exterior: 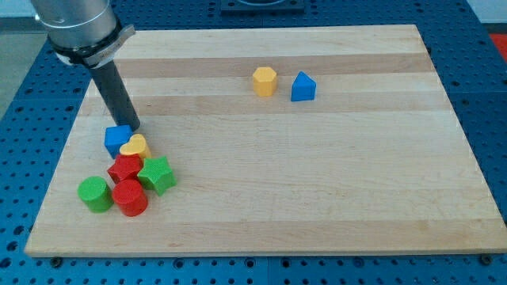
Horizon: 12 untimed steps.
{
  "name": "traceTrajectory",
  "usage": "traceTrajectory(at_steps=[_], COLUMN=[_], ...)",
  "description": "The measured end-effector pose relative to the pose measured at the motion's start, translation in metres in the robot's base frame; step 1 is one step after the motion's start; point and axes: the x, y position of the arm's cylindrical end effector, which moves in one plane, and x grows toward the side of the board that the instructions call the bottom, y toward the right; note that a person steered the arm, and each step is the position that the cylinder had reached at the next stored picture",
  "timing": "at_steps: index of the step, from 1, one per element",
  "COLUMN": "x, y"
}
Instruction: Push the yellow hexagon down a bit
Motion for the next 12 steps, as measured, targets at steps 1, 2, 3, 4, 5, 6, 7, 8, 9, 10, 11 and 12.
traceTrajectory(at_steps=[1, 2, 3, 4, 5, 6, 7, 8, 9, 10, 11, 12], x=[0.010, 0.003, -0.017, -0.061, -0.108, -0.142, -0.157, -0.154, -0.140, -0.129, -0.124, -0.107], y=[-0.001, 0.001, 0.033, 0.060, 0.094, 0.149, 0.212, 0.257, 0.262, 0.258, 0.247, 0.229])
